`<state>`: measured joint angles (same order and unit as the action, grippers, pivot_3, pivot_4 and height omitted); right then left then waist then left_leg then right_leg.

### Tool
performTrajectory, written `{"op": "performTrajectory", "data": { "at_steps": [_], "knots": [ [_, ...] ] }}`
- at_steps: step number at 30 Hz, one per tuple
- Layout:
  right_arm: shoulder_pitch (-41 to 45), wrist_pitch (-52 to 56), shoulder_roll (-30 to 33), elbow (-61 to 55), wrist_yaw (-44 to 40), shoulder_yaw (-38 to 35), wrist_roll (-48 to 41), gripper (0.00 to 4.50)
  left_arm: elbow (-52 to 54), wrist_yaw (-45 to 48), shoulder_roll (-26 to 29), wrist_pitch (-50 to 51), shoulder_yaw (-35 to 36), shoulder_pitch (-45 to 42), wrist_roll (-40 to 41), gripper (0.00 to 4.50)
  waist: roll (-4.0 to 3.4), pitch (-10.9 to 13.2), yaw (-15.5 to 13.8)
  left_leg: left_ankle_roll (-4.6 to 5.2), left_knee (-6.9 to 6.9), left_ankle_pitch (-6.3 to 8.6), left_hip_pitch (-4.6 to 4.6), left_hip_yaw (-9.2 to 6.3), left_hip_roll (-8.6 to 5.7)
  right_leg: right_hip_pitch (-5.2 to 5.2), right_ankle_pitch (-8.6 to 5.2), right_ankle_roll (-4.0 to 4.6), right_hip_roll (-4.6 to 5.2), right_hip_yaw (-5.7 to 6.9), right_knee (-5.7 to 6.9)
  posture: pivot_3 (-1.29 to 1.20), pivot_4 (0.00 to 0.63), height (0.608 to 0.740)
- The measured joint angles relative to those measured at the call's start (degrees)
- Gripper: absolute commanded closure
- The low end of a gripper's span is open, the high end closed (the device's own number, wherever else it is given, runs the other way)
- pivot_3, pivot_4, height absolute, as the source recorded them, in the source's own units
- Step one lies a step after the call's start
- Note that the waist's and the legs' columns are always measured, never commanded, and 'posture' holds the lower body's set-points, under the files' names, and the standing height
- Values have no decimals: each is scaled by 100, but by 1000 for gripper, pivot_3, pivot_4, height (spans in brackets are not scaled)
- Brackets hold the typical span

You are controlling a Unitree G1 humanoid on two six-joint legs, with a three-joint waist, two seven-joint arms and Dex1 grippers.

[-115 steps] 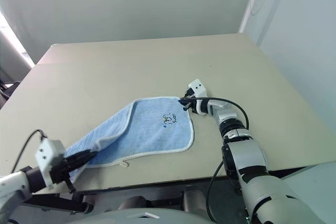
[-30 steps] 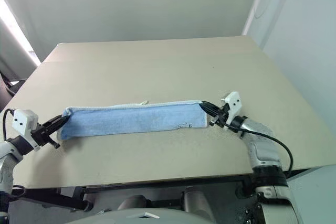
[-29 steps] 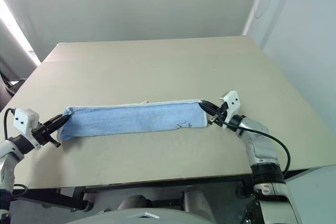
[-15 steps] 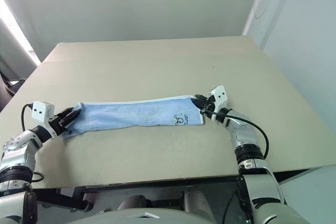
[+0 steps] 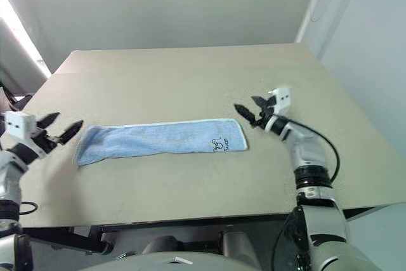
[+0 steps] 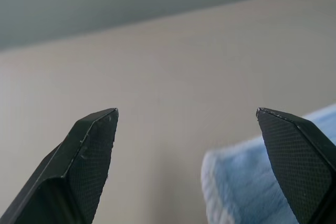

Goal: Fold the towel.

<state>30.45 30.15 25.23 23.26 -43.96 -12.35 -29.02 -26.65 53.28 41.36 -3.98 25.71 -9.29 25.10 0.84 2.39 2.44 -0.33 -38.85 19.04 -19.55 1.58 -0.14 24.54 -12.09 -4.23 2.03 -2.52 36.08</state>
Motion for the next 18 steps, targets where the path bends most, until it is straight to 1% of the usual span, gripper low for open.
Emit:
{"op": "performTrajectory", "data": {
  "at_steps": [3, 7, 10, 12, 15, 18],
  "knots": [
    [-79, 2024, 458, -384, 8, -57, -642, 78, 1203, 72, -195, 477, -49, 561, 317, 46, 0, 0, -7, 0, 2, 0, 0, 1, 0, 0, -12, 20, 5, 2, -3, 0, 0, 740],
    [-264, 3642, 717, -526, -309, 32, -1207, 78, 2199, 144, -430, 804, -450, 1036, 415, 46, -9, 4, -1, 1, 0, -1, 5, 5, 1, -8, -14, 20, -4, 2, -8, 0, 0, 740],
    [-284, 4391, 814, -313, -408, 0, -1436, 78, 2467, 304, -582, 865, -905, 1269, 330, 46, -13, 6, 15, 2, -7, -1, 6, 14, 4, -10, -15, 17, -35, -3, -14, 0, 0, 740],
    [-347, 4718, 888, -279, -502, 1, -1525, 78, 2487, 343, -670, 853, -1158, 1381, 194, 46, -13, 6, 13, 3, -9, -2, 6, 16, 4, -10, -27, -4, -46, -2, -13, 0, 0, 740],
    [-369, 5049, 929, -278, -551, -32, -1636, 78, 2489, 348, -714, 793, -1351, 1412, 33, 46, -11, 7, 13, 3, -14, -2, 7, 16, 5, -11, -28, -6, -52, -2, -11, 0, 0, 740],
    [-433, 5205, 935, -280, -562, -71, -1690, 78, 2489, 345, -729, 707, -1371, 1412, -26, 46, -9, 6, 12, 3, -16, -2, 8, 16, 5, -13, -28, -7, -53, -2, -12, 0, 0, 740]
  ]
}}
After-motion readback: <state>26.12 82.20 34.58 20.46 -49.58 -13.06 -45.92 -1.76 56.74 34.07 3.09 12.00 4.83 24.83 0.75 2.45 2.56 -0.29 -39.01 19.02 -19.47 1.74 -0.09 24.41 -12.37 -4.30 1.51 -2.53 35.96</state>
